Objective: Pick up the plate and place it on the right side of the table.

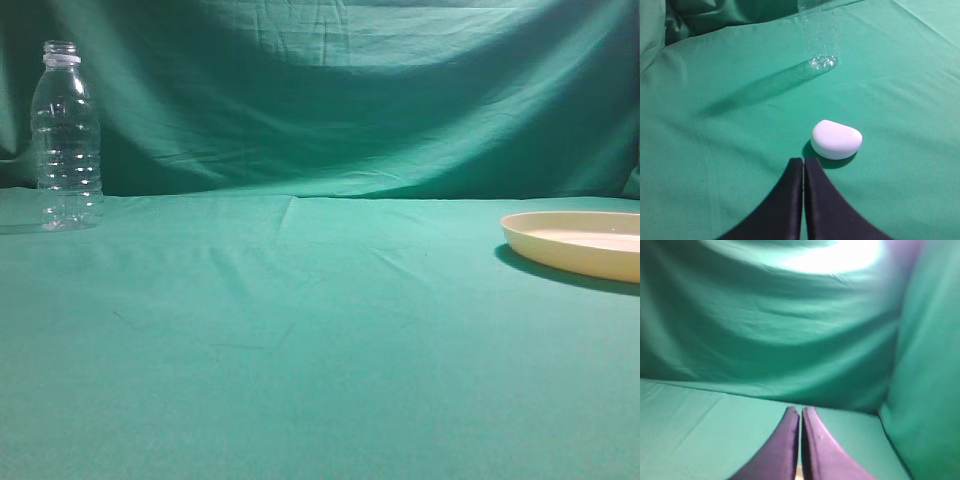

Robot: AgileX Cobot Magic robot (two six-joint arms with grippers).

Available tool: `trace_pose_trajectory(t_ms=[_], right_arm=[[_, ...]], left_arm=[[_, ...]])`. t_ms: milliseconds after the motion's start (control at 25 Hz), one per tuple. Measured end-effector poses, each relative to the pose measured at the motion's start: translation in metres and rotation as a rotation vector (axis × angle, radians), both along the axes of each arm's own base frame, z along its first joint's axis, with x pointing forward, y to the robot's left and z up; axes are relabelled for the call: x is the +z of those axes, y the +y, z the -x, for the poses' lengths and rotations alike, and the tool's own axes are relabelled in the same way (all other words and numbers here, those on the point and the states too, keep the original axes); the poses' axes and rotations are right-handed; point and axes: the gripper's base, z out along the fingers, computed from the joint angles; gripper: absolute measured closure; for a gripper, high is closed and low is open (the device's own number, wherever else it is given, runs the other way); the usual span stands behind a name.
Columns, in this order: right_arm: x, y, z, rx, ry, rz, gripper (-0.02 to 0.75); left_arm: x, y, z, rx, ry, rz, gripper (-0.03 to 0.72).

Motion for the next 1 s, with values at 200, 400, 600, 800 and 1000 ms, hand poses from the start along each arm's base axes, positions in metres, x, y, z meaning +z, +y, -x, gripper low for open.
trace_pose_trajectory(t_ms=[200, 400, 600, 800, 1000], right_arm=[[-0.043, -0.021, -0.026, -0.206, 0.131, -0.237, 0.738], [-0.086, -0.032, -0.041, -0.319, 0.253, -0.278, 0.738], [-0.113, -0.028, -0.049, -0.184, 0.34, -0.133, 0.738], [-0.133, -0.024, -0.055, -0.107, 0.363, -0.081, 0.738], [-0.162, -0.022, -0.063, -0.098, 0.356, -0.08, 0.738]], left_arm=[[0.0, 0.0, 0.0, 0.0, 0.0, 0.0, 0.688], [0.0, 0.0, 0.0, 0.0, 0.0, 0.0, 0.688], [0.0, 0.0, 0.0, 0.0, 0.0, 0.0, 0.688], [0.0, 0.0, 0.0, 0.0, 0.0, 0.0, 0.688], [0.0, 0.0, 0.0, 0.0, 0.0, 0.0, 0.688]])
